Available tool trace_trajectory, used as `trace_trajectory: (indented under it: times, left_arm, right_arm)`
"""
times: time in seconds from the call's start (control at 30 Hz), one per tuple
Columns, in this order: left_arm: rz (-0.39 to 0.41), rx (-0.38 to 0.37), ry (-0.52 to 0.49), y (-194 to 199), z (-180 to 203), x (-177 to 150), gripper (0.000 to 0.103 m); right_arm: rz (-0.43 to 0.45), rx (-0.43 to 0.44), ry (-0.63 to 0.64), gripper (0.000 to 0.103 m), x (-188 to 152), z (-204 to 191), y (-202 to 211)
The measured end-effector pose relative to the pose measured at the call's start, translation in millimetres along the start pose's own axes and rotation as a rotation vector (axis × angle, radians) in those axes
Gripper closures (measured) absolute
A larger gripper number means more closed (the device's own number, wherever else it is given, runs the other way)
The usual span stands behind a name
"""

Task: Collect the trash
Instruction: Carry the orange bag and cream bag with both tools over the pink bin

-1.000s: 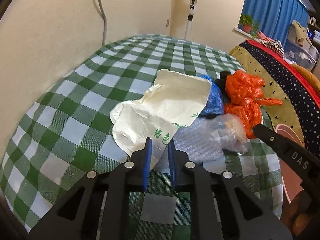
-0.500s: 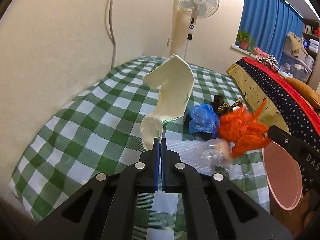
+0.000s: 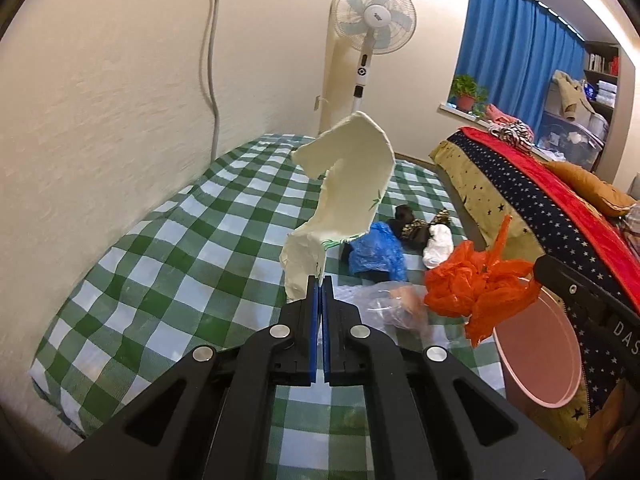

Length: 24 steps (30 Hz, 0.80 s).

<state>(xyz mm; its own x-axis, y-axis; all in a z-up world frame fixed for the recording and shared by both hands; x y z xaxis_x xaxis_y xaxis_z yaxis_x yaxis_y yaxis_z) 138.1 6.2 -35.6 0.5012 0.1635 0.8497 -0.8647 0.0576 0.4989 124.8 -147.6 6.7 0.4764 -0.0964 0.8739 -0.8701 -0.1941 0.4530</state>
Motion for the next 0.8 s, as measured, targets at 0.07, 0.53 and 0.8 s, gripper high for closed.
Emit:
trace_trajectory:
  times: [0.07,0.53,0.8]
  left_arm:
    - [0.003,-0.01,-0.003,4,3,0,0.102]
    - [0.016,-0.066,-0.02,19,25,2,0.102]
    - [0.02,-0.097,-0.028,20,36,1,0.102]
  right_arm:
    - [0.007,-0.002,0.005,0.095,1,0,4]
    - [0.058,-0.033,-0.006,0.095,12,16,35]
    - [0.074,-0.052,-0.014,0.095,16,23,48]
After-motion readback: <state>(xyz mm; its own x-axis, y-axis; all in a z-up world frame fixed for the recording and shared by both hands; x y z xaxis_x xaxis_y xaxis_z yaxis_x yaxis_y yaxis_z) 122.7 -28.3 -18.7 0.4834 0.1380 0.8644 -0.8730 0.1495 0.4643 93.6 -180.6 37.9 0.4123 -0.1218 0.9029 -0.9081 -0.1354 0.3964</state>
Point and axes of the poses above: each gripper's, at about its wrist camera, not at the fingertips, and y roughly against the way its jaws point, z to its right, x to its top, the point moved 9 cm from there along -y, roughly the way its jaws point, and after that the axes turned 4 degrees about z, right-handed, at the moved point
